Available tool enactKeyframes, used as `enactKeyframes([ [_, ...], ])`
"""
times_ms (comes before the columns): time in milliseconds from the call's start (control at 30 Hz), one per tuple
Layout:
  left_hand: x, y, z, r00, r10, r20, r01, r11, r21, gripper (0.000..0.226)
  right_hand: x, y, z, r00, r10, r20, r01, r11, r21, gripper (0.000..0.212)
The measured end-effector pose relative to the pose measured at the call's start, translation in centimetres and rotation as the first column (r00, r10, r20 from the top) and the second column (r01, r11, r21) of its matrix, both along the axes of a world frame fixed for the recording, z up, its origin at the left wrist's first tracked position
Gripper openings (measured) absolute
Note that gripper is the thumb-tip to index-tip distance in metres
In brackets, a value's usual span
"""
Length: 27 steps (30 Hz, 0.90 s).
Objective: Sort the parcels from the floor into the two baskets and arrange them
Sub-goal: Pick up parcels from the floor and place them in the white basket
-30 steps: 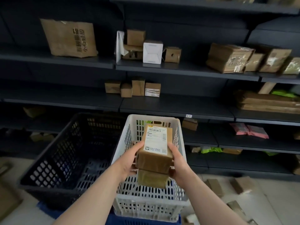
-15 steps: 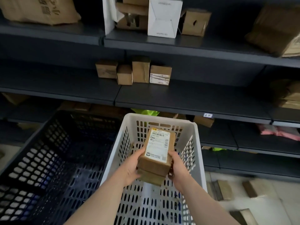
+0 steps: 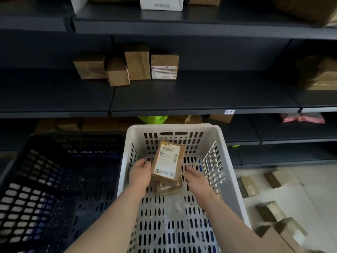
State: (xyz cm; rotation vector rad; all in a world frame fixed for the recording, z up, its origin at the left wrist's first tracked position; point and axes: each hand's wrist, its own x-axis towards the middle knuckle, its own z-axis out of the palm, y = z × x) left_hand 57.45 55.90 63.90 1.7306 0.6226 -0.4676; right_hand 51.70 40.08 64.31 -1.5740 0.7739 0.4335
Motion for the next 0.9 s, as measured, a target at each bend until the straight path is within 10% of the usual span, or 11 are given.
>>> enactKeyframes([
  [400, -5.3, -0.6, 7.3, 0.946, -0.266, 0.186, 0.267, 0.963, 0.016, 0.016, -9.7, 1.4, 8.2, 0.953, -0.222, 0.208, 0.270, 0.933, -0.238, 0.034],
  [900, -23.3, -13.9, 12.5, 0.627, -0.726, 0.283, 0.752, 0.658, 0.021, 0.019, -32.6, -7.8, 12.1, 0.706, -0.636, 0.310, 0.700, 0.692, -0.176, 0.023],
])
